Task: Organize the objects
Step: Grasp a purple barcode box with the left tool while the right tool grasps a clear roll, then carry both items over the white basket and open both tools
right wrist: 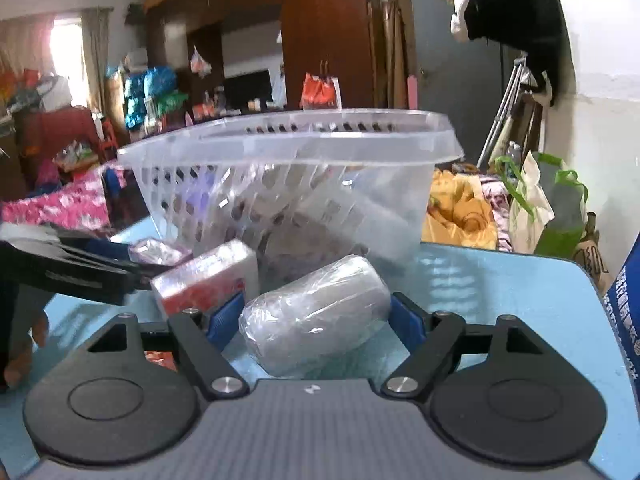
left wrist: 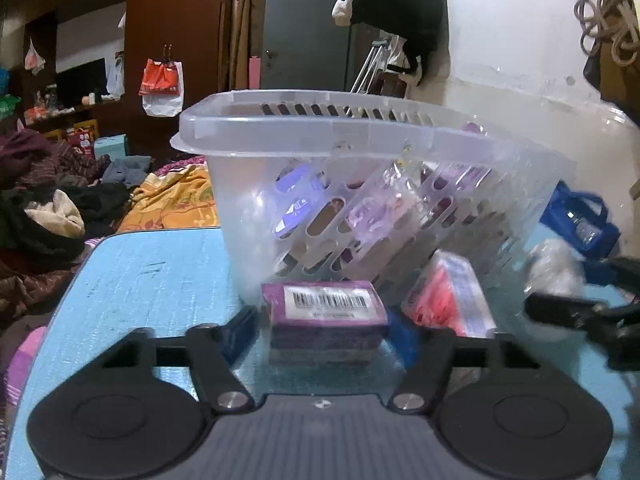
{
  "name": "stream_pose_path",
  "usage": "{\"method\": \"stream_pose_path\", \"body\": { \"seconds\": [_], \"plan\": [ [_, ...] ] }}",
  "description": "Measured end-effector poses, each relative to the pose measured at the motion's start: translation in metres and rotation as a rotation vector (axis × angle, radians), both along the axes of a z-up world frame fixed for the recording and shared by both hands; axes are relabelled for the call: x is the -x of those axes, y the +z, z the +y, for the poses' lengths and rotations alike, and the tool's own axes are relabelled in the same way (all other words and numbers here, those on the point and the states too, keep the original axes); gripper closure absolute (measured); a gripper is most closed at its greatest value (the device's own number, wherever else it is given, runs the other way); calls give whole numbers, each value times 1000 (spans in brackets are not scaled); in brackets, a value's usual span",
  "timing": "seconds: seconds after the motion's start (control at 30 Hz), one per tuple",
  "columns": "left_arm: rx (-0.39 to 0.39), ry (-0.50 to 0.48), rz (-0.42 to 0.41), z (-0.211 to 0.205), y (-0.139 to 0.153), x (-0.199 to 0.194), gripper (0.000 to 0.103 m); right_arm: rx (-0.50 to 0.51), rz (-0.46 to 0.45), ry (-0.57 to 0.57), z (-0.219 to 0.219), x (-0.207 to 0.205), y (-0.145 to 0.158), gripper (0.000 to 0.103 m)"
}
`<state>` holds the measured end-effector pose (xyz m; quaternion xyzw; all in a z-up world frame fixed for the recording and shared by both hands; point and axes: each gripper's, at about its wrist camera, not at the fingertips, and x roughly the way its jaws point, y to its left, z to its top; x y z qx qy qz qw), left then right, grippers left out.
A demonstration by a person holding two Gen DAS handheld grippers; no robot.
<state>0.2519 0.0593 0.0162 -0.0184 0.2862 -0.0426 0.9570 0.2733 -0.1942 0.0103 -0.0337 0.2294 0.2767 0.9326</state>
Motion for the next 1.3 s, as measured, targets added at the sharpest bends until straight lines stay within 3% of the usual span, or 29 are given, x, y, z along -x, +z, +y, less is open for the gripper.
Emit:
{"method": "stream_pose_path", "body": {
  "seconds": [0.1,0.5,0.63,0.7,0.83,0.9,0.97,1.07,1.1,1.17,1.2,1.3],
  "plan": [
    [-47,17,-56,-3,3,13,34,-27,-31,-8,-2,2,2,22],
    [120,-47,-292,19,19,72,34,-101,-187,-46,-10,22,7,22],
    [214,-80,-384,23,51,93,33,-159,-247,-80,-21,42,17,22],
    [218,-97,-418,18,80,90,33,-198,-268,-75,-25,46,36,22],
    [202,-98,-406,3,134,43,33,-158,-320,-64,-10,25,88,22],
    [177,-52,-345,1,144,8,33,-99,-339,-90,6,1,108,22],
    [198,-28,-258,5,141,-27,33,-57,-270,-74,20,-36,119,22],
    [188,2,-202,8,129,-55,32,-22,-191,-79,35,-74,114,22],
    [173,5,-185,8,123,-62,22,-14,-193,-86,38,-81,111,21],
    [162,18,-141,8,113,-73,11,4,-172,-108,43,-91,105,5],
    [156,34,-146,10,110,-72,11,14,-156,-125,44,-94,103,0],
    [158,32,-224,18,110,-42,11,-25,-167,-105,36,-78,101,0]
  ]
}}
